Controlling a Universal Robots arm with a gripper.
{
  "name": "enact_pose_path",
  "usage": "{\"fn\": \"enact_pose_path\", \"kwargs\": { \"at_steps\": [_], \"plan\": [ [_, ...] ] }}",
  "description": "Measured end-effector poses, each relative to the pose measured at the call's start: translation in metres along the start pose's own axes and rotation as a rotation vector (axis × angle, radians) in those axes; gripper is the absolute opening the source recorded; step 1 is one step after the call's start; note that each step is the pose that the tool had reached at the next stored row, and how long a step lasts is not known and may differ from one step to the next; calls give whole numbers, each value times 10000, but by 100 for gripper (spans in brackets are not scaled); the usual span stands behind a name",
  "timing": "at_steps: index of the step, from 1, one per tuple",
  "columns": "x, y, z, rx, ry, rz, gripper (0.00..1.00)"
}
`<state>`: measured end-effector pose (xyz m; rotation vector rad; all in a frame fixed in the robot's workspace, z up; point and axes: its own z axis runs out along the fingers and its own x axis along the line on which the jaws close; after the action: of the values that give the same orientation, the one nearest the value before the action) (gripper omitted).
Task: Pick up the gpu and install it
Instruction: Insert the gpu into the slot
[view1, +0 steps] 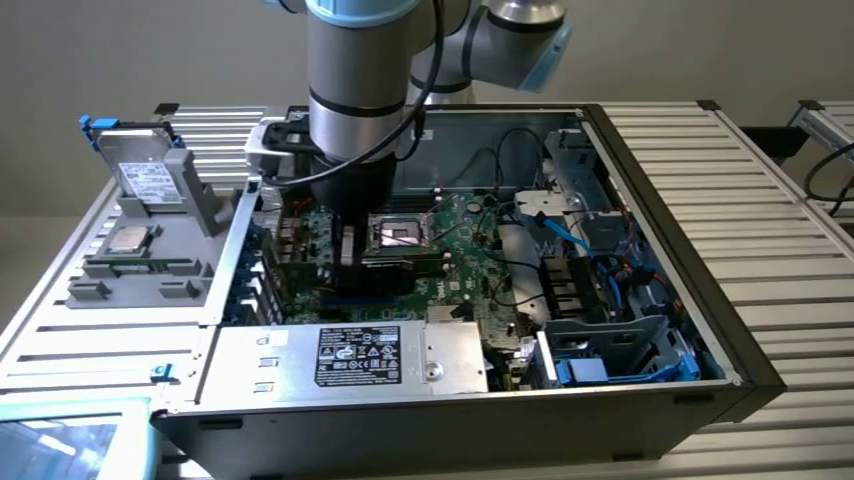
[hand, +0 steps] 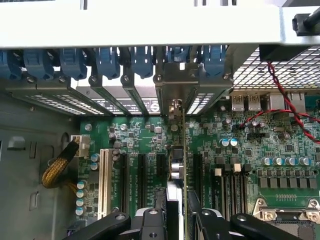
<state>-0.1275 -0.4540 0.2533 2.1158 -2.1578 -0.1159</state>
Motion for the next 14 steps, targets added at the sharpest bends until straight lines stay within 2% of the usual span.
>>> {"fn": "enact_pose_path", "kwargs": {
  "at_steps": [3,7,14],
  "plan": [
    [4,-2,0,1,-3,-1,28],
    [4,-10,3,-1,-62,48,28],
    [4,-42,-2,-3,-79,106,28]
  ]
}}
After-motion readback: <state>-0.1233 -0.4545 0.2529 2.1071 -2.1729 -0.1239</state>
